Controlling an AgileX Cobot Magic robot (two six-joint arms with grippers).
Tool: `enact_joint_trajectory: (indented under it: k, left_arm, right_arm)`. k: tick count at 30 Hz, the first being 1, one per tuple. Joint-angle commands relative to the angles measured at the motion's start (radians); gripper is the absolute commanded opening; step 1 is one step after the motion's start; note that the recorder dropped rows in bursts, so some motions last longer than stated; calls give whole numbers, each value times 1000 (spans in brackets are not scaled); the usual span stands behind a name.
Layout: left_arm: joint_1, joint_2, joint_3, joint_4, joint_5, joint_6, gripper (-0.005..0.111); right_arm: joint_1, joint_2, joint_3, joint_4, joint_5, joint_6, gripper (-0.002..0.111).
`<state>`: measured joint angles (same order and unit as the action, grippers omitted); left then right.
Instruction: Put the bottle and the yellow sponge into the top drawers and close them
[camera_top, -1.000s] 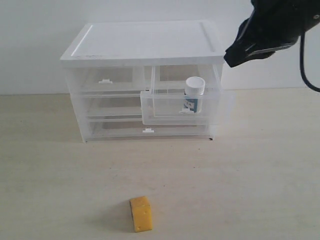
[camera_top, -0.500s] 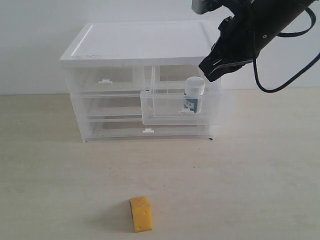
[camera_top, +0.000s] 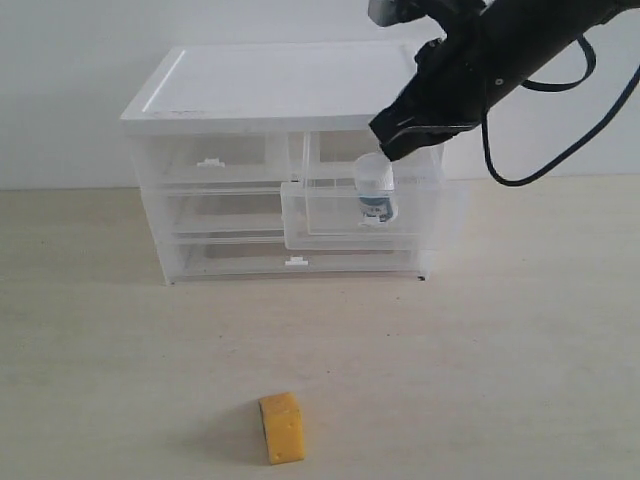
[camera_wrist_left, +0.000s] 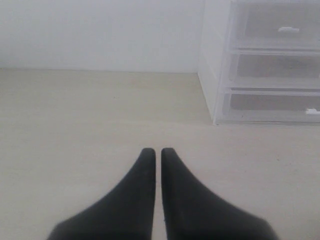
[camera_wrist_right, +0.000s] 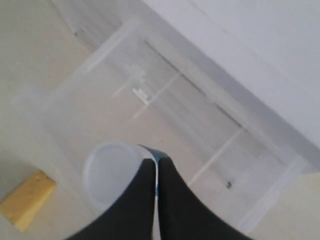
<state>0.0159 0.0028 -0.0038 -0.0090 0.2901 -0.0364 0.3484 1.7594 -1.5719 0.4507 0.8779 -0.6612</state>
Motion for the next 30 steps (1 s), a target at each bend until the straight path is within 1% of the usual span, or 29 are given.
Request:
enact_joint_trajectory:
  k: [1, 6, 9, 12, 16, 18, 20, 23, 25, 27, 30]
  left_arm:
    - [3, -3, 4, -10, -7, 3, 4]
    - [3, -3, 4, -10, -7, 3, 4]
    - [3, -3, 4, -10, -7, 3, 4]
    - [3, -3, 4, -10, -7, 3, 4]
    - [3, -3, 4, -10, -7, 3, 4]
    - [3, -3, 4, -10, -7, 3, 4]
    - [3, -3, 4, -10, -7, 3, 4]
    - [3, -3, 4, -10, -7, 3, 4]
    - [3, -3, 4, -10, -7, 3, 4]
    - [3, -3, 4, -10, -7, 3, 4]
    - [3, -3, 4, -10, -7, 3, 4]
  right_arm:
    - [0, 8, -6, 156, -28, -55, 0]
    - [0, 62, -6, 263, -56, -74, 0]
    - [0, 92, -6, 342, -101, -133, 0]
    - [-2, 86, -21, 328, -135, -163, 0]
    - [-9, 7, -56, 284, -99, -121, 0]
    - [-9, -23, -58, 251, -95, -100, 0]
    - [-9, -49, -58, 176, -83, -58, 0]
    - [-9, -62, -58, 0, -16, 64, 0]
    - [-9, -64, -59, -127, 82, 158, 0]
    - [-9, -62, -59, -183, 142, 192, 0]
    - [-9, -58, -59, -206, 164, 207, 0]
